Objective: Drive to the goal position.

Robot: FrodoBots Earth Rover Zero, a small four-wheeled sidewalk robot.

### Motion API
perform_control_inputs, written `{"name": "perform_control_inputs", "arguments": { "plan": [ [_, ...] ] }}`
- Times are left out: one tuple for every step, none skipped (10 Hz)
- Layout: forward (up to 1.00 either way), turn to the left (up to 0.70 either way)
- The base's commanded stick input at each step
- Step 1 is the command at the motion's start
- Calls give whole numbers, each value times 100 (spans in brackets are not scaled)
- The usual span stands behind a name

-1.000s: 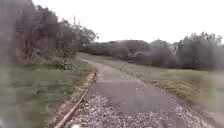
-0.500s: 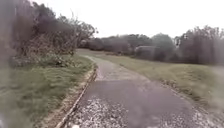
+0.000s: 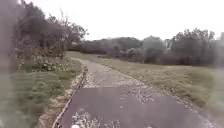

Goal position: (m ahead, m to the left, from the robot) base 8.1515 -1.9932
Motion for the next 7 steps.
{"name": "perform_control_inputs", "arguments": {
  "plan": [
    [70, 0],
    [70, 0],
    [70, 0],
    [70, 0],
    [70, 0],
    [70, 0],
    [70, 0]
  ]
}}
